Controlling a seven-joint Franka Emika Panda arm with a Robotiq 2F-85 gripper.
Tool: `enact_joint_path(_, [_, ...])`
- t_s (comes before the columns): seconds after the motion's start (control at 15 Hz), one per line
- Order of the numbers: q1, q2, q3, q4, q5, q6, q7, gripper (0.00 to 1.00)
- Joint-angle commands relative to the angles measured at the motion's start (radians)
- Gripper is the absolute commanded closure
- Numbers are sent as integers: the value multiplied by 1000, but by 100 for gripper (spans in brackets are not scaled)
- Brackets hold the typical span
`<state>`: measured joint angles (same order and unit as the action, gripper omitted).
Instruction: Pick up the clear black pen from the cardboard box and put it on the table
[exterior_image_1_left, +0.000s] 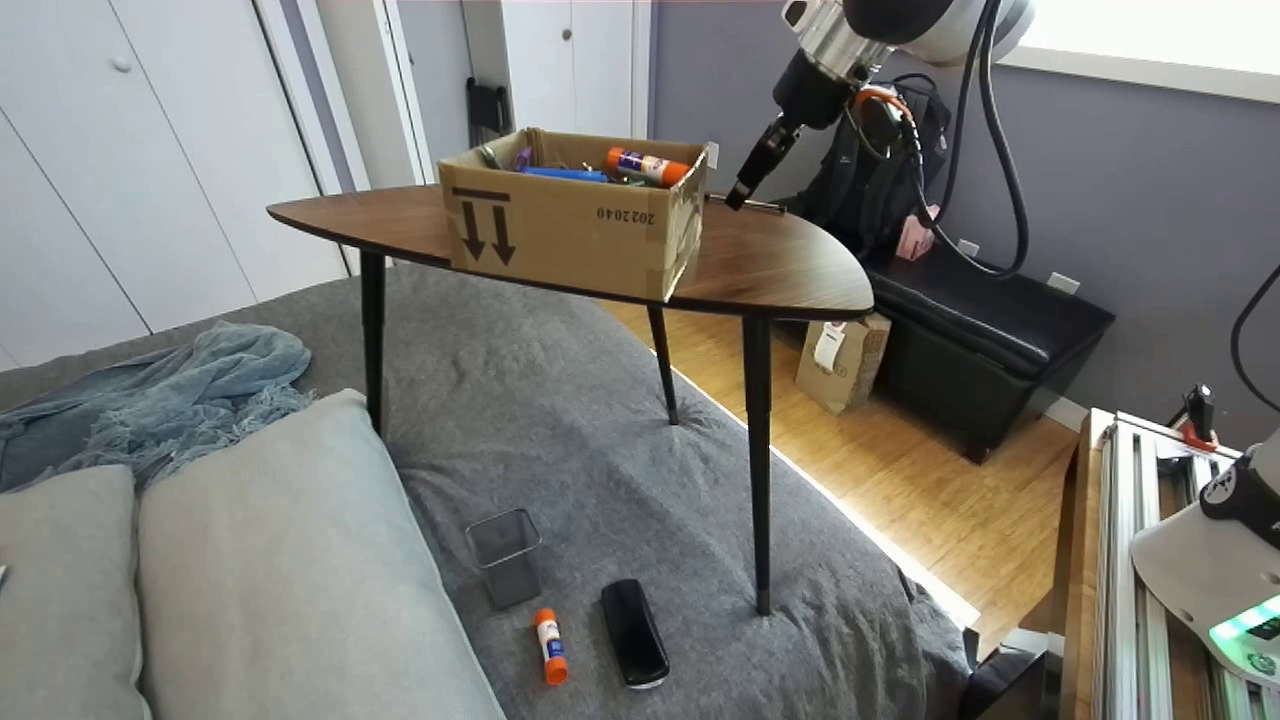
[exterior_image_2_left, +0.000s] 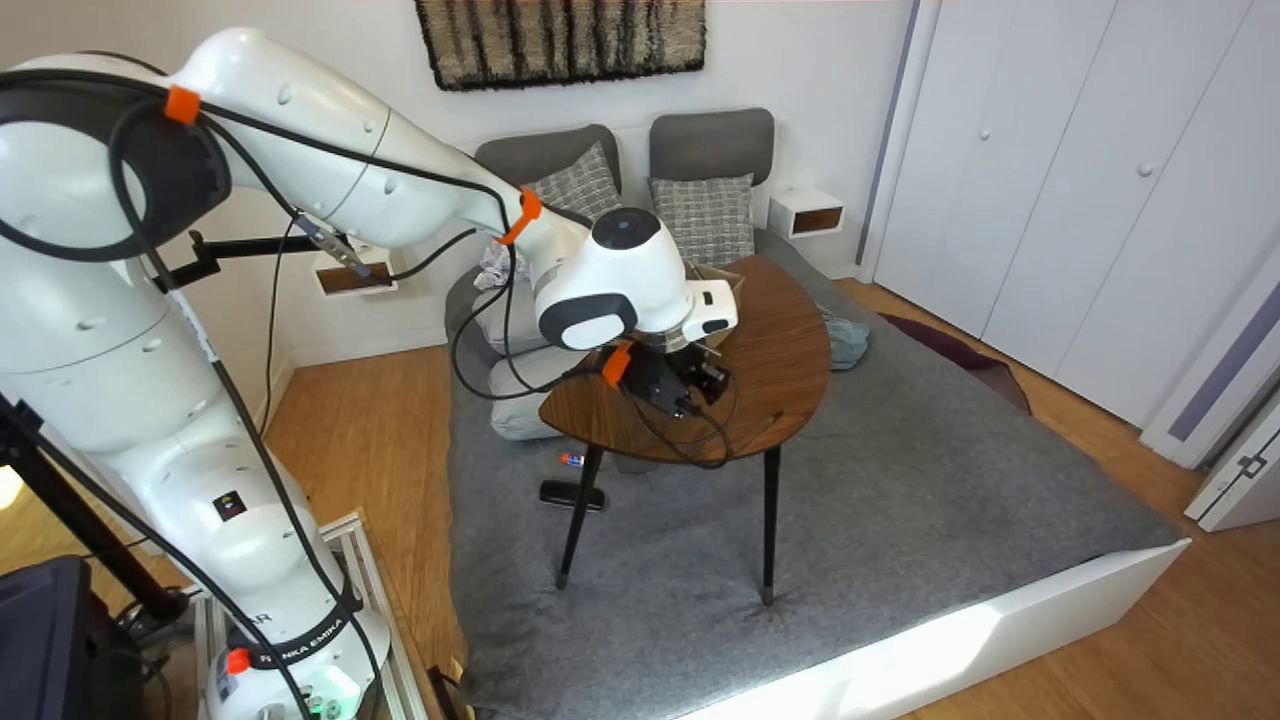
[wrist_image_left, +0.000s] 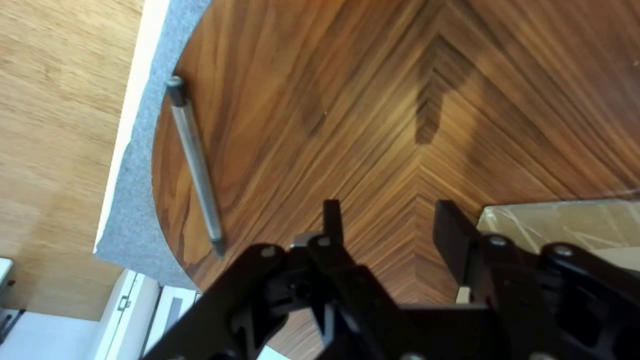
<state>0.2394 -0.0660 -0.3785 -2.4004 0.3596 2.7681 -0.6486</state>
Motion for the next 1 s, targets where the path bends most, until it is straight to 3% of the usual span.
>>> enact_joint_path(0.0, [-7, -15, 2, 15, -44, -54, 31, 47])
enact_joint_path(0.13, [-8, -26, 2, 18, -57, -92, 42, 44])
enact_joint_path(0.2, [-104, -38, 101, 20, -54, -126, 44, 32])
enact_joint_path(0.27, [-115, -58, 114, 22, -60, -168, 48, 19])
enact_joint_path(0.53, [-181, -158, 192, 42, -121, -332, 104, 1])
enact_joint_path(0.93, [-215, -291, 251, 116, -204, -573, 265, 0])
